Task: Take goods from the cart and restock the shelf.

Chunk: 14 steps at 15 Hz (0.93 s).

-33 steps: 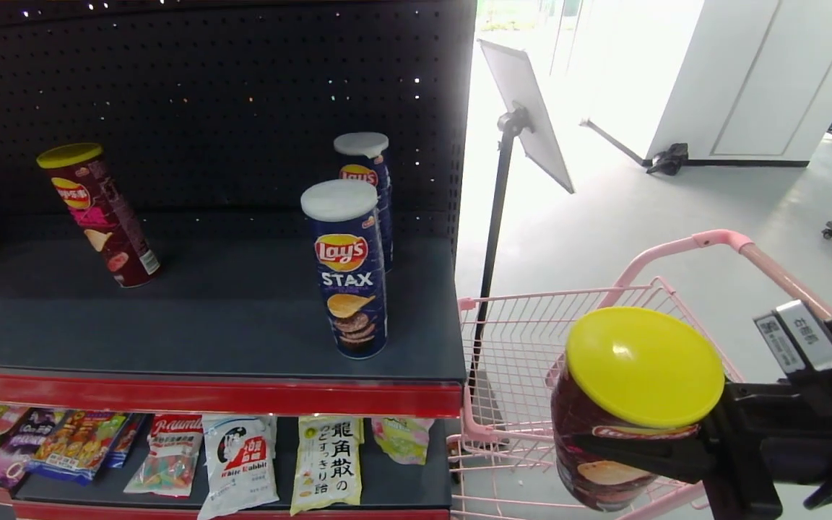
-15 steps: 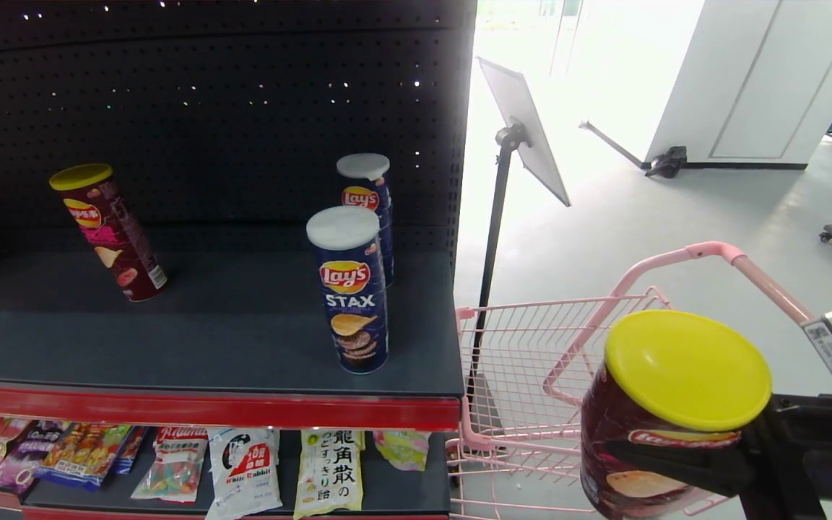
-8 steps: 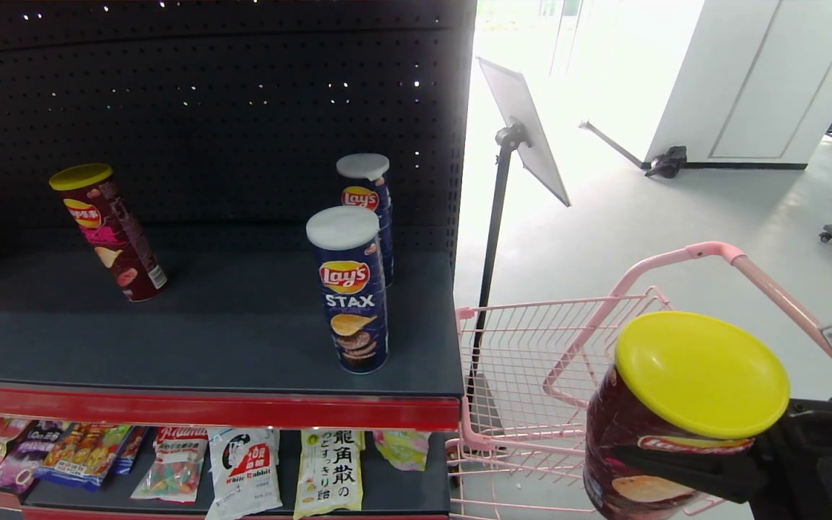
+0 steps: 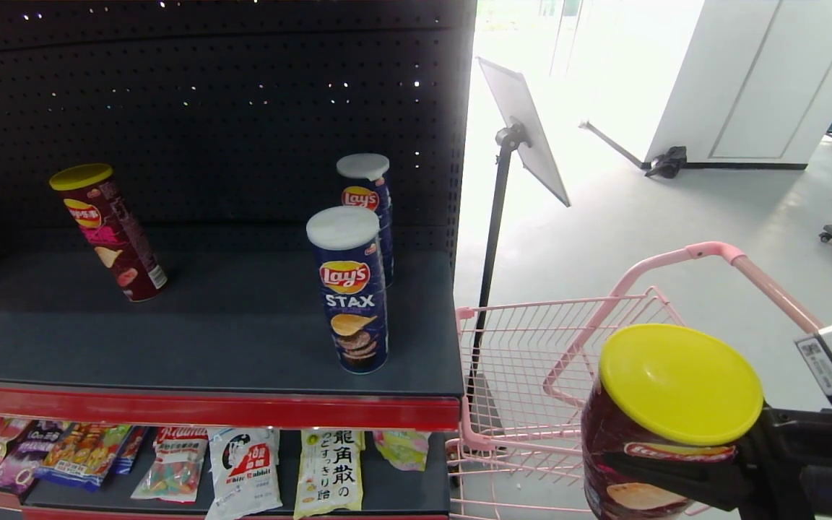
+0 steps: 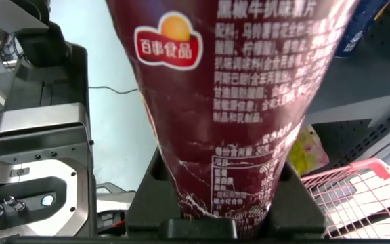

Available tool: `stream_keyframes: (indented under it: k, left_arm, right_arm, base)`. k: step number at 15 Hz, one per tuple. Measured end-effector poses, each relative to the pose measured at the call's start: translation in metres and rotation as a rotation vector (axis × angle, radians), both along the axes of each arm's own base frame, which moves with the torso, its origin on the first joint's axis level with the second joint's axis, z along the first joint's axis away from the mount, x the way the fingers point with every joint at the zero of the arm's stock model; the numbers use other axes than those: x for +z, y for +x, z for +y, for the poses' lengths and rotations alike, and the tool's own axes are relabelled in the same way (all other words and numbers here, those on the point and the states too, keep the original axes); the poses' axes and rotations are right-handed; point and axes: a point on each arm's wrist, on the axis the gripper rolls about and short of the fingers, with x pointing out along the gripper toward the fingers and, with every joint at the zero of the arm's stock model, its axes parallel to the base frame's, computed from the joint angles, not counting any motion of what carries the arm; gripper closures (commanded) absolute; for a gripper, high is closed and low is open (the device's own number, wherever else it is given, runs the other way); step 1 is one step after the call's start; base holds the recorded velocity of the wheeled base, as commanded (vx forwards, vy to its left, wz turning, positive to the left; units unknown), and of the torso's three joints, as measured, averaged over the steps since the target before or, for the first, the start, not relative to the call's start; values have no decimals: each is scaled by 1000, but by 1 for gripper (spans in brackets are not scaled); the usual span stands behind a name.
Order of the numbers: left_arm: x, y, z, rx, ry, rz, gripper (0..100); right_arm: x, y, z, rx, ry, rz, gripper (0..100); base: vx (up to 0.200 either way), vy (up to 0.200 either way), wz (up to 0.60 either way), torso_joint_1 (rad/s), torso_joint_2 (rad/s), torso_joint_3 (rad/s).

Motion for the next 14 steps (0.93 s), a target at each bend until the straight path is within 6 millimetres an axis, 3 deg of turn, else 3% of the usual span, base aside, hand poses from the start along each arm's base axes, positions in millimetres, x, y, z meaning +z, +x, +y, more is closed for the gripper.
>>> stream_keyframes:
  k: [11,14]
  left_arm:
    - [0,0,0,0,-2,0,0]
    - [0,0,0,-1,-1,0,0]
  right_arm:
    - [-2,3,4,14,-7,10,100]
    - [6,3,11,40,7,-17,100]
  base:
    - [0,200,0,5,1,0]
    - [0,200,0,2,-1,2]
